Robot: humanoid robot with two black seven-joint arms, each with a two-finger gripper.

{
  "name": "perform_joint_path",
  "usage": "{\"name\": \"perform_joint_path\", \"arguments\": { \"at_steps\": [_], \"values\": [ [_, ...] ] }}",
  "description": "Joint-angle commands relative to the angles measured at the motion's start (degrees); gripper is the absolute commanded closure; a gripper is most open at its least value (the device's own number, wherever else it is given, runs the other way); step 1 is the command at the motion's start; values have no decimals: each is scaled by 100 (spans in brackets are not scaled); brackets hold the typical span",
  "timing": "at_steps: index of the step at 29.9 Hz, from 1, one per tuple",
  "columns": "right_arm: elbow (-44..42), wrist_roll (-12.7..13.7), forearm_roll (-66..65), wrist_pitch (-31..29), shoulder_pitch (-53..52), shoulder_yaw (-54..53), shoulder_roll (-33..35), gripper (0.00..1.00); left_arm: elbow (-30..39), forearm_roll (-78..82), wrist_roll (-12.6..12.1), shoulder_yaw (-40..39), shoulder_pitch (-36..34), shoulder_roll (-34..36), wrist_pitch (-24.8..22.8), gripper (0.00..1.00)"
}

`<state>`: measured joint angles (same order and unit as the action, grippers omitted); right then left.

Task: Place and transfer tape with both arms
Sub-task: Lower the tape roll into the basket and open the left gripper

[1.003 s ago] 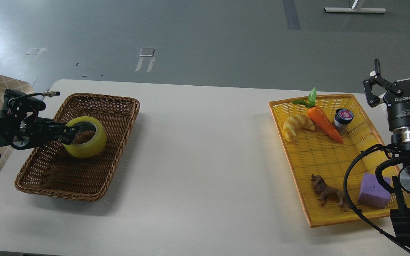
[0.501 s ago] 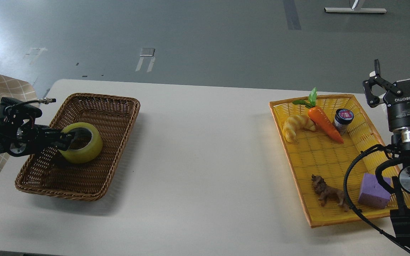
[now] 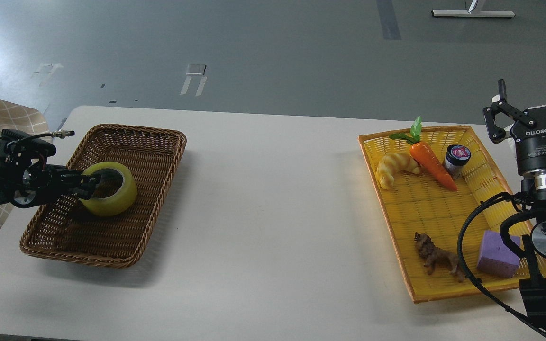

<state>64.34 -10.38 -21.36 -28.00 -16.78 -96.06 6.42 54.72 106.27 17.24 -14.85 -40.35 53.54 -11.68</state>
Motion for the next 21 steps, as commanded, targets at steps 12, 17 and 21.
{"name": "perform_joint_path", "arguments": {
  "at_steps": [12, 17, 21],
  "values": [
    [0, -8, 0, 0, 0, 0, 0, 0, 258, -913, 86, -79, -227, 192, -19, 22],
    [18, -8, 0, 0, 0, -9, 0, 0, 723, -2240, 227, -97, -939, 526, -80, 22],
    [35, 1, 0, 0, 0, -27, 9, 0, 759, -3616, 236, -123, -1562, 588, -168, 21]
  ]
}}
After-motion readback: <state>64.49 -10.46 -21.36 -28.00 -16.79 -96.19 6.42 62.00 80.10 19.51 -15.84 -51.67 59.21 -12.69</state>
